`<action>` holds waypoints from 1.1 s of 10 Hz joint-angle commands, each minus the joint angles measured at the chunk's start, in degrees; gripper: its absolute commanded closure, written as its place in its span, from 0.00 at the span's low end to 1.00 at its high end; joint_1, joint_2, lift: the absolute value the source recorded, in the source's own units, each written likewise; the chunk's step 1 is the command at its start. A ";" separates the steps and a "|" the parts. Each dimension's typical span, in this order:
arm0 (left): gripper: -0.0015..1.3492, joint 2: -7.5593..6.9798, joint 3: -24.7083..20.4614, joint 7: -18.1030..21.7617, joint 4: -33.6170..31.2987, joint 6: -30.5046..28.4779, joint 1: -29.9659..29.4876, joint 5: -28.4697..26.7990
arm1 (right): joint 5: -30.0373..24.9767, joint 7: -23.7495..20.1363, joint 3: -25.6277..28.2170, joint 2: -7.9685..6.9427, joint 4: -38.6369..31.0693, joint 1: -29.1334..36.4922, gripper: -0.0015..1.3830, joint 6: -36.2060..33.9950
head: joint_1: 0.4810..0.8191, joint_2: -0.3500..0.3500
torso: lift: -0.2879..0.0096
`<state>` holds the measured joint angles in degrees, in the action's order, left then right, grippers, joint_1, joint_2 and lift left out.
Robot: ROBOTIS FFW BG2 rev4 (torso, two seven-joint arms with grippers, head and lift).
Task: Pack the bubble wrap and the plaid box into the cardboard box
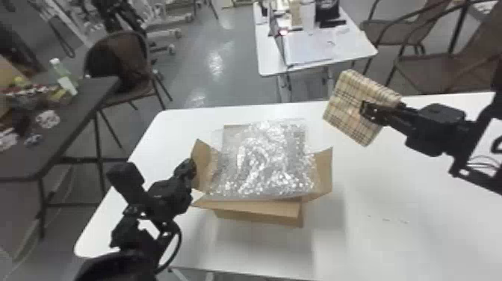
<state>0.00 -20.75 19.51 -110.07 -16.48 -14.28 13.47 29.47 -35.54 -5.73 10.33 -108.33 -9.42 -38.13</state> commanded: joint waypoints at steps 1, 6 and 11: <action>0.89 0.15 0.09 0.00 0.03 -0.04 0.13 -0.20 | 1.64 -1.55 -3.76 0.57 3.83 -3.41 0.92 -0.72 | 0.55 0.94 | 0.56; 0.89 0.15 1.15 0.00 0.82 -0.30 1.01 -0.63 | 3.92 -16.41 -18.79 -2.16 30.46 -16.68 0.92 6.22 | 0.61 1.00 | 0.56; 0.89 0.15 1.41 0.00 1.00 -0.39 1.01 -0.81 | 1.64 -26.07 -18.35 -4.79 41.98 -22.48 0.13 5.78 | 0.63 1.00 | 0.56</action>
<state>0.00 -19.26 19.51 -108.98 -17.01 -13.14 12.57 31.99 -61.57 -25.38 5.53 -65.25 -32.44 -31.57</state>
